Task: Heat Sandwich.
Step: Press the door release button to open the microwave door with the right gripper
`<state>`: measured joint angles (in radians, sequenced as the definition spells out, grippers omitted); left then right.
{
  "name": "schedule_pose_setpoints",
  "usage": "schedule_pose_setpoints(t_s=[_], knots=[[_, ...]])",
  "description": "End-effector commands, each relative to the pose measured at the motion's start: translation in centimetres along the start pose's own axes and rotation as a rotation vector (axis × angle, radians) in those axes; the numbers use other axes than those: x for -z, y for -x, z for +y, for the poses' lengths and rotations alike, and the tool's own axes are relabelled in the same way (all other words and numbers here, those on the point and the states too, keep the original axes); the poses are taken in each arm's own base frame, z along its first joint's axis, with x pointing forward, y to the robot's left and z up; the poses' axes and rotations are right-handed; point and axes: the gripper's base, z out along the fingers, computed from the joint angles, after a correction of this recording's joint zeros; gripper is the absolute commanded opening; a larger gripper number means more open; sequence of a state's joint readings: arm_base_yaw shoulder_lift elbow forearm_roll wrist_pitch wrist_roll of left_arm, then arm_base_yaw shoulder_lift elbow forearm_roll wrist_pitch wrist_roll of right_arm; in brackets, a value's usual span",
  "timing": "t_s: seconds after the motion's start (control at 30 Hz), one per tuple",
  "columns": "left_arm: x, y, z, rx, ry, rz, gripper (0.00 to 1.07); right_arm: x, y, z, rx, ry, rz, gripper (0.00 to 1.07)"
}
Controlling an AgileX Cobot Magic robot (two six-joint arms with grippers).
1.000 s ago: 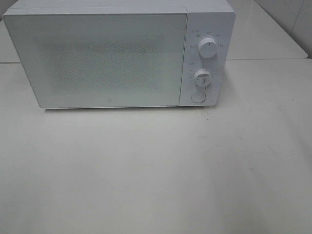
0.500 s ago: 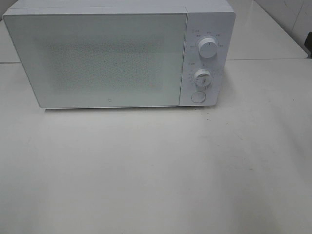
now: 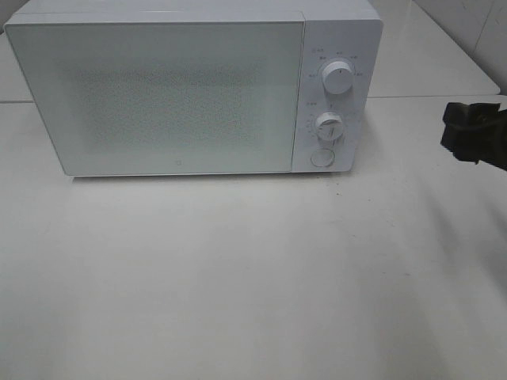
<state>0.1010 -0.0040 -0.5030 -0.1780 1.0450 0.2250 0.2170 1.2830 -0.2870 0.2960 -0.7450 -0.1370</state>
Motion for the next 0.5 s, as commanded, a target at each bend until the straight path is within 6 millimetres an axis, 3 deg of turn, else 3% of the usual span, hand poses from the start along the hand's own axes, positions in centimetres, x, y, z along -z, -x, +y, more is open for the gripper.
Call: schedule_pose_setpoints(t_s=[0.03,0.5], knots=[[0.3,-0.1,-0.1,0.005,0.005,-0.031,1.01,-0.4,-0.5,1.0,0.036,0.003,-0.015,0.76],[0.3,-0.1,-0.1,0.005,0.005,-0.031,1.01,-1.0,-4.0,5.6,0.033,0.044,0.030,0.76]])
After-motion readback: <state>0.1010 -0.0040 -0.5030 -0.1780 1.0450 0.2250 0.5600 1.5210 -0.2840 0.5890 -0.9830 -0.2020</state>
